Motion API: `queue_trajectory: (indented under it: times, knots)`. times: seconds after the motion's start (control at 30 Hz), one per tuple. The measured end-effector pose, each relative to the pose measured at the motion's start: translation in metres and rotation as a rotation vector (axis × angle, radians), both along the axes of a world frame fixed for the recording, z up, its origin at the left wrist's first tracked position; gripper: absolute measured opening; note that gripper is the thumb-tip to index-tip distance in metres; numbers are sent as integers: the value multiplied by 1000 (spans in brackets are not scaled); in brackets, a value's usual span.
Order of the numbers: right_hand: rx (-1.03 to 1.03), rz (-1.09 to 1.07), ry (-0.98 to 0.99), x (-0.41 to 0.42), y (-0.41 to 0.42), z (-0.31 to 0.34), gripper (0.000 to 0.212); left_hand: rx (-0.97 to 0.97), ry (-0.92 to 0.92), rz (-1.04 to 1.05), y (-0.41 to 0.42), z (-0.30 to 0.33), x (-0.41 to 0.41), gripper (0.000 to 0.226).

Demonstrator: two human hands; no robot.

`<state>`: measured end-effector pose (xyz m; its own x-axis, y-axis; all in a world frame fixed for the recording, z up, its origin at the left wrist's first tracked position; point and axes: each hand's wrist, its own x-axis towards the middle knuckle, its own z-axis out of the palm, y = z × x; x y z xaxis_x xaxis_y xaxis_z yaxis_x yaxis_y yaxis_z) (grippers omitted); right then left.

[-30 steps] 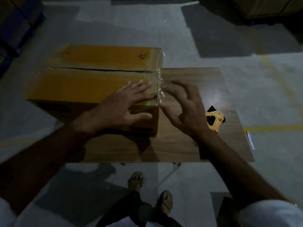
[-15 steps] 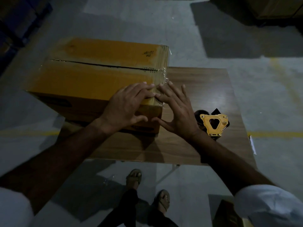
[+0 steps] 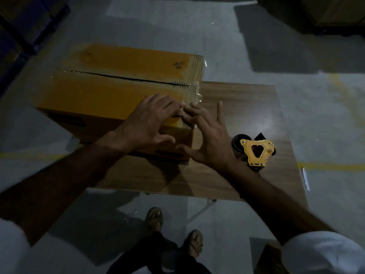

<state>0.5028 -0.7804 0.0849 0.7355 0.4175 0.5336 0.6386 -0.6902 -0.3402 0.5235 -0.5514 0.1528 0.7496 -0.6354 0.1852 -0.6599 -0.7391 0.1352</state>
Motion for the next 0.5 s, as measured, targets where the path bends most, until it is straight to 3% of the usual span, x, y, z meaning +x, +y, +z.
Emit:
queue_trajectory:
  times: [0.17,0.4,0.5]
  knots:
    - [-5,-15,-5,-32,36,11,75,61,30,-107,39,21,-14,74]
    - [190,-108,-119,-65,109,6,36,-83,187,-132,95,17,-47,54]
    - [188,-171,-156,-64,117,5,36,-114,152,-97,96,6,-46,54]
